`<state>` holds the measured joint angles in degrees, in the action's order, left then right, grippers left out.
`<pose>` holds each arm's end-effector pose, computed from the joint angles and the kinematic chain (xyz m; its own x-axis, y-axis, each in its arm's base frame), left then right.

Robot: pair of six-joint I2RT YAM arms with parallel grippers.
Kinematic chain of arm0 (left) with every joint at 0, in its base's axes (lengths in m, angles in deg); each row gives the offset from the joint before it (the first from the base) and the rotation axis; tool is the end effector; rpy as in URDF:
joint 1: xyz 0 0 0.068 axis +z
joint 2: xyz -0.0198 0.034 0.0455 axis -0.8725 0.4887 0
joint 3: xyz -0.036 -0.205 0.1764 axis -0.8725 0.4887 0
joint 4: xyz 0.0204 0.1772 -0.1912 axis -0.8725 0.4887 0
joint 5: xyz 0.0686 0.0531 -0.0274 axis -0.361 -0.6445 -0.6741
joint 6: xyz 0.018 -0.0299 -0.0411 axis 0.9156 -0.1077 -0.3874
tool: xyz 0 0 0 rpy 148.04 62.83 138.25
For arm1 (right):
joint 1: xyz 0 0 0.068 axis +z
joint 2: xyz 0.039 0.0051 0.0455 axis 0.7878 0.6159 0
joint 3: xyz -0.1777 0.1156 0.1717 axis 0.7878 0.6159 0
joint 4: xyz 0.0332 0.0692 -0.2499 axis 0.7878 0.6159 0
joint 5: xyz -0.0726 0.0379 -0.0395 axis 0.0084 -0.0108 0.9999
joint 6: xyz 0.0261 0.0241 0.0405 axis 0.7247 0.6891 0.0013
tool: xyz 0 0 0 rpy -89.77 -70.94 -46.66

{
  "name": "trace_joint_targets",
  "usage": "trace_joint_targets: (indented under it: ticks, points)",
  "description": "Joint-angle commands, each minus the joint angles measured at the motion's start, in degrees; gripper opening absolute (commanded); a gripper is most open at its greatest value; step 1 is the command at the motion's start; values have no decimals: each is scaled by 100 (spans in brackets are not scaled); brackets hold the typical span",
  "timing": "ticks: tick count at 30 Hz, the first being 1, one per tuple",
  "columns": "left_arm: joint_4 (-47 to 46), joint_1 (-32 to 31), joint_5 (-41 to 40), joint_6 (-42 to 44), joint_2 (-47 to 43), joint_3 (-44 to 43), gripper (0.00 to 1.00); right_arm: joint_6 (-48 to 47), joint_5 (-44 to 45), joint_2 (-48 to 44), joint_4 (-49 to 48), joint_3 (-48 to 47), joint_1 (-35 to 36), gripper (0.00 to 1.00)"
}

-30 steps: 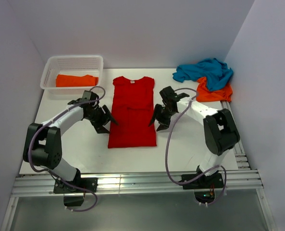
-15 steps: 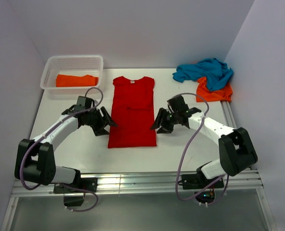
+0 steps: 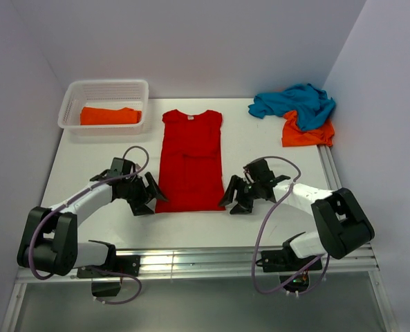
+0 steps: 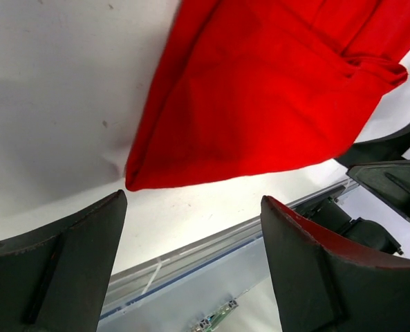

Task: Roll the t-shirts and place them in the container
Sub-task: Roll the tshirt

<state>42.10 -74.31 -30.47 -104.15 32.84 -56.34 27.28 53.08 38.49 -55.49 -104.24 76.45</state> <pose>0.2103 -0.0678 0.1619 -0.8994 -0.4362 0.0272 -0.3674 0.7210 -0.5875 0.2078 0.1149 0.1490 -0.9733 0.2268 -0.0344 0.1444 0.7224 0.6762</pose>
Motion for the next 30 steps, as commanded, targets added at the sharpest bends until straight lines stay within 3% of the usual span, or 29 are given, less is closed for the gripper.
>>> trace_joint_targets:
  ticks: [1, 9, 12, 18, 21, 30]
  points:
    - [-470, 3, 163, 67, 21, 164, 83, 365, -220, -47, -805, 260, 75, 70]
    - [-927, 3, 348, -30, 302, 525, 82, 954, -220, 322, -1623, 603, 137, 62]
    - [-989, 11, 330, -47, 346, 578, 80, 981, -88, 427, -1624, 515, 128, 51]
    - [-910, 11, 190, -56, 372, 578, 75, 920, -9, 498, -1501, 383, 128, 8]
    - [-822, 11, 58, -82, 434, 587, 70, 859, 0, 515, -1422, 322, 128, 0]
    - [-927, 11, -127, -258, 364, 762, 44, 823, 97, 436, -1167, 313, 111, 0]
